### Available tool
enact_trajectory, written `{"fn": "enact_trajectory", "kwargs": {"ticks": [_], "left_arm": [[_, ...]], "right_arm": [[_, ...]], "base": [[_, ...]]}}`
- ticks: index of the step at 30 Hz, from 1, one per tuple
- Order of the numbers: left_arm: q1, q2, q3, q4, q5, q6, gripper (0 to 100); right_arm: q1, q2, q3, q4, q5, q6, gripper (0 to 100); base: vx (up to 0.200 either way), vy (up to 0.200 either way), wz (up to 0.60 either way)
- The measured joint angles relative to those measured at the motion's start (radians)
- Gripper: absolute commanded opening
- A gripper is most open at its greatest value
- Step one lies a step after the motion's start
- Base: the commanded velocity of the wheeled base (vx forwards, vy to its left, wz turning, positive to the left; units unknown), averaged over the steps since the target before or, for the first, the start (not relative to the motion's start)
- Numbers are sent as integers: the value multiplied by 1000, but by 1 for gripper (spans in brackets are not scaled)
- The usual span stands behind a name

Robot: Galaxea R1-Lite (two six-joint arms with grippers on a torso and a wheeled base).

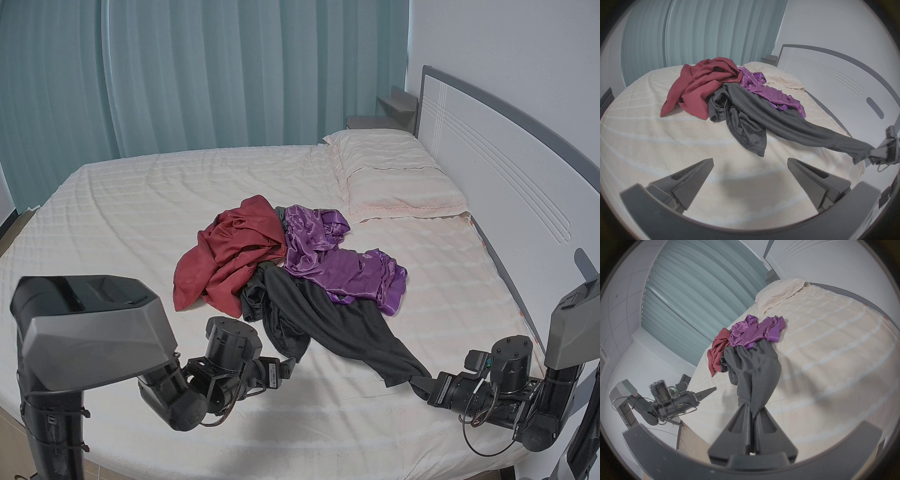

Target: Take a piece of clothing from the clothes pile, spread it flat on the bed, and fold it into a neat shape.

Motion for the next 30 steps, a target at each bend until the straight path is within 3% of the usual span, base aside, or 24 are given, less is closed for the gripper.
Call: {"fn": "enact_trajectory", "kwargs": {"ticks": [16,23,24,30], "left_arm": [[6,267,-373,40,83,-24,100],[-3,316,-507,171,87,-33,100],[-5,320,-520,186,88,-34,0],[-13,335,-565,229,114,-35,0]], "right_arm": [[-30,-23,-16,0,0,1,0],[-31,-24,-17,0,0,1,0],[-32,-24,-17,0,-1,1,0],[-32,-24,-17,0,0,1,0]], "base": [[0,0,0],[0,0,0],[0,0,0],[0,0,0]]}}
